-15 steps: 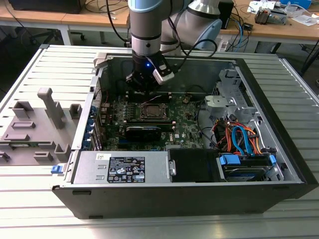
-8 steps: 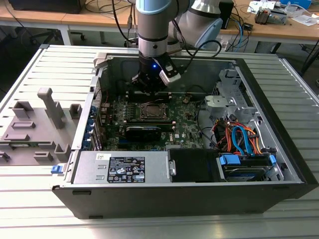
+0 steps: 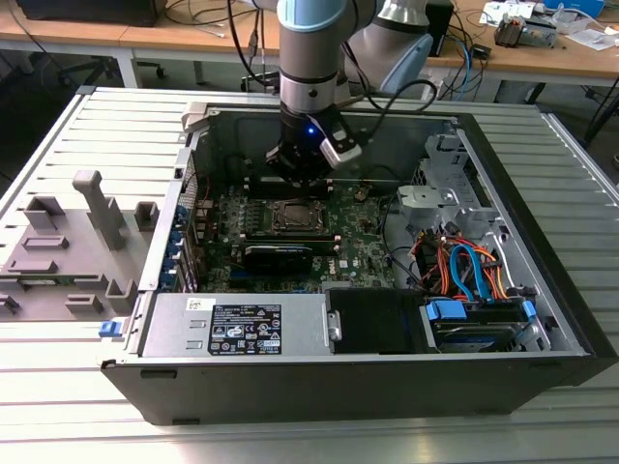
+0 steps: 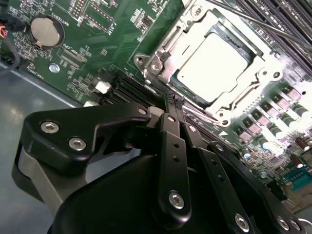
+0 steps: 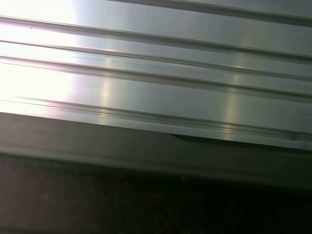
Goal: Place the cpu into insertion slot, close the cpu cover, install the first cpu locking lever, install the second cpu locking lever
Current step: 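Install the first cpu locking lever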
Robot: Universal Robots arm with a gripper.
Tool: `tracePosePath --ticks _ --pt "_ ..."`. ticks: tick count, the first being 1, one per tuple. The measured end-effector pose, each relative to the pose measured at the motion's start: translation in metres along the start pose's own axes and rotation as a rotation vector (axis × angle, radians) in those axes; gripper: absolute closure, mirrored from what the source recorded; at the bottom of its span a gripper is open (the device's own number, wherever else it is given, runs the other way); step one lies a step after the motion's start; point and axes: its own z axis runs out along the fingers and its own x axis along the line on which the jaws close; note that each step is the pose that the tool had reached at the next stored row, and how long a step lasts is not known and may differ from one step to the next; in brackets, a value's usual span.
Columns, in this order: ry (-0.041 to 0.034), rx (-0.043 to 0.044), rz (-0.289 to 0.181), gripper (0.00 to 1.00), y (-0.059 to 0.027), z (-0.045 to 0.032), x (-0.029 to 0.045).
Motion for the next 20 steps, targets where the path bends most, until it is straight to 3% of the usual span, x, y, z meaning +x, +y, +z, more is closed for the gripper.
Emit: tracePosePath --ticks 9,20 --pt "0.0001 0.0002 0.0 0.89 -0.0007 0.0039 -0.0049" --pt "0.0001 0.0001 0.0 0.89 -0.0021 0.0047 -0.0054"
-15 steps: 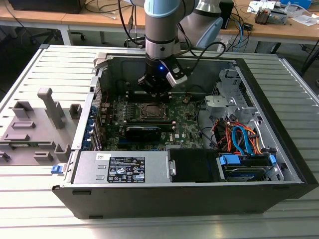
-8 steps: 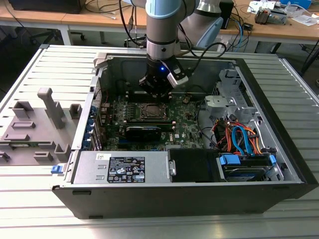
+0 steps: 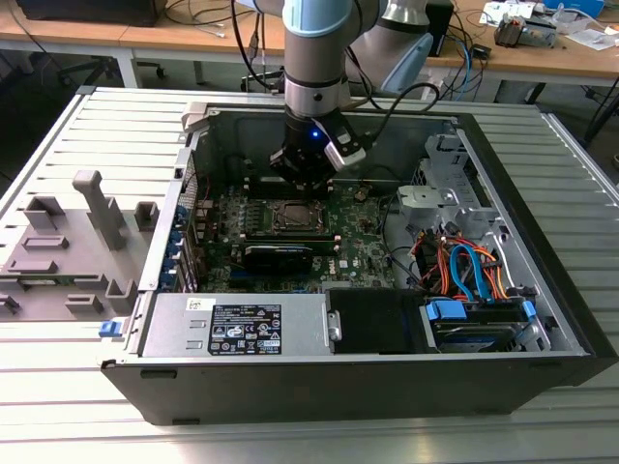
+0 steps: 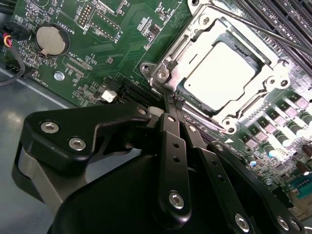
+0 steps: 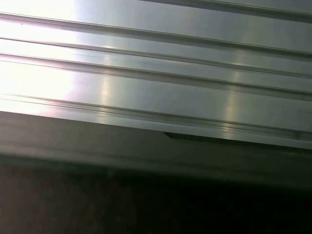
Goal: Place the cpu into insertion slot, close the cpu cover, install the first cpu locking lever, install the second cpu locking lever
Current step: 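Install the first cpu locking lever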
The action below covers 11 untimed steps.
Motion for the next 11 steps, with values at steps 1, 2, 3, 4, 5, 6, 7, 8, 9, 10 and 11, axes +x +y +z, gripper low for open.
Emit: tracePosePath --ticks 1,2,3,4,5,6,7,8,9,10,11 --pt "0.0 0.0 0.0 0.89 -0.0001 0.0001 0.0" --pt "0.0 0.0 0.0 0.89 -0.0003 0.0003 -0.0001" --pt "0.0 -0.0001 0.0 0.89 -0.0005 0.0005 -0.0001" --pt "0.0 0.0 0.0 0.89 -0.0007 0.0006 -0.0001" --pt "0.0 0.0 0.0 0.89 -0.0009 0.0008 -0.0002" --pt "-0.0001 -0.0001 0.0 0.89 -0.0012 0.001 -0.0003" --pt "-0.0001 -0.0002 0.0 0.89 -0.0014 0.0013 -0.0004" --pt "0.0 -0.0001 0.0 0.89 -0.0015 0.0017 -0.0011" --pt "0.0 -0.0001 0.0 0.89 -0.0016 0.0022 -0.002" --pt "0.0 0.0001 0.0 0.89 -0.0017 0.0026 -0.0027" --pt "0.0003 0.0003 0.0 0.89 -0.0019 0.0031 -0.0038"
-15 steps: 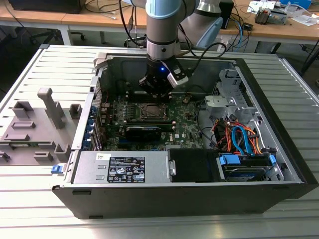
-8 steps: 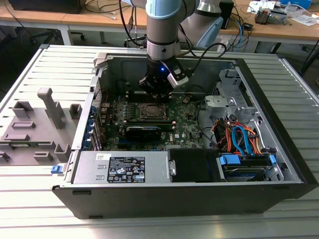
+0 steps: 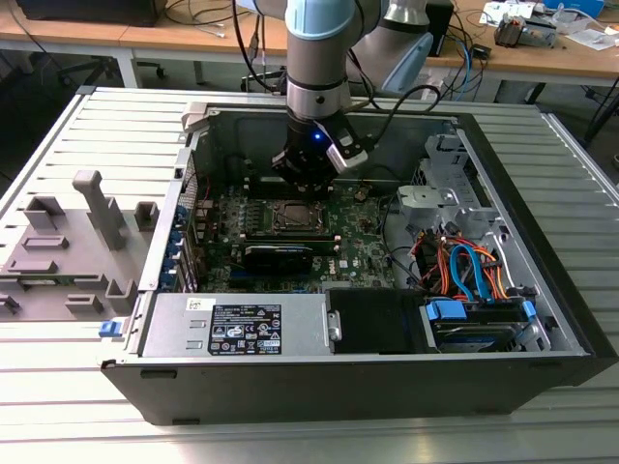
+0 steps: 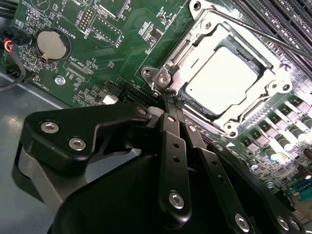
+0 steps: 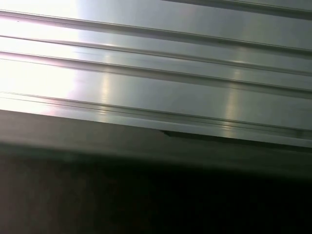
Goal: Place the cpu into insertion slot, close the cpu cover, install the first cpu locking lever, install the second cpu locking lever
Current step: 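Install the first cpu locking lever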
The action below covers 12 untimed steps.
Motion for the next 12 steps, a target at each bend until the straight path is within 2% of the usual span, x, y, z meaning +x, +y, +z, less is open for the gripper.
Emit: tracePosePath --ticks 6,10,12 --pt "-0.0001 0.0 -0.001 0.89 -0.0002 0.0026 -0.0038" --pt "0.0005 0.0013 -0.004 0.89 0.0005 0.0014 -0.0038" --pt "-0.0013 -0.0011 -0.004 0.89 0.001 -0.0002 -0.0042"
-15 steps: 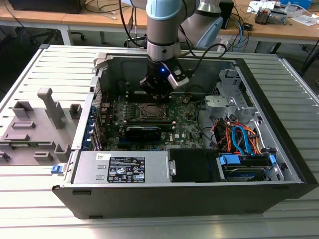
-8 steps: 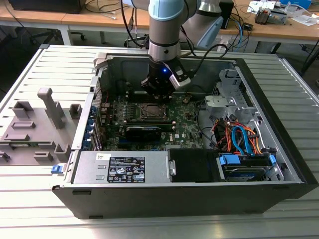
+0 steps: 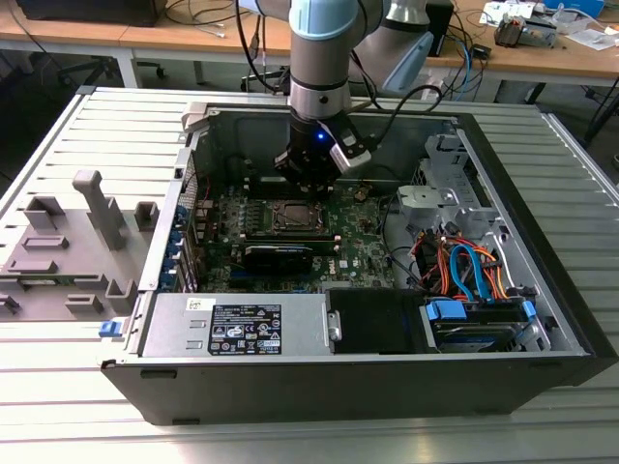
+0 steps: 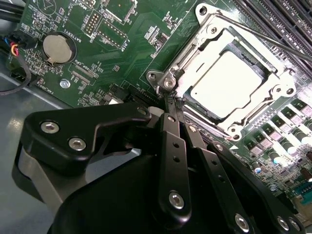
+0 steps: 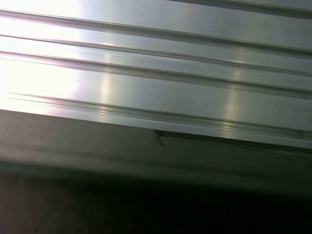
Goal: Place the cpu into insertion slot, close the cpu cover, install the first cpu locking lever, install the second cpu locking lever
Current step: 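Install the first cpu locking lever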
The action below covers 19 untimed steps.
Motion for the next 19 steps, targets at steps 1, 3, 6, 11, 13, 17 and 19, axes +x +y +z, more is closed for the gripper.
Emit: tracePosePath --ticks 1,3,6,11,13,17,19 --pt "-0.001 -0.0005 0.0 0.89 0.0002 -0.0008 -0.0002" --pt "0.0009 0.0011 -0.001 0.89 -0.0001 -0.0058 -0.0001" --pt "0.0009 0.0012 -0.002 0.89 -0.0001 -0.0103 -0.0002" --pt "0.0009 0.001 -0.004 0.89 -0.0049 -0.0111 0.0004" --pt "0.001 0.0011 -0.004 0.89 -0.0077 -0.0111 0.0007" --pt "0.0009 0.001 -0.004 0.89 -0.0196 -0.0111 0.0023" --pt "0.001 0.0011 -0.004 0.89 -0.0242 -0.0112 0.0029"
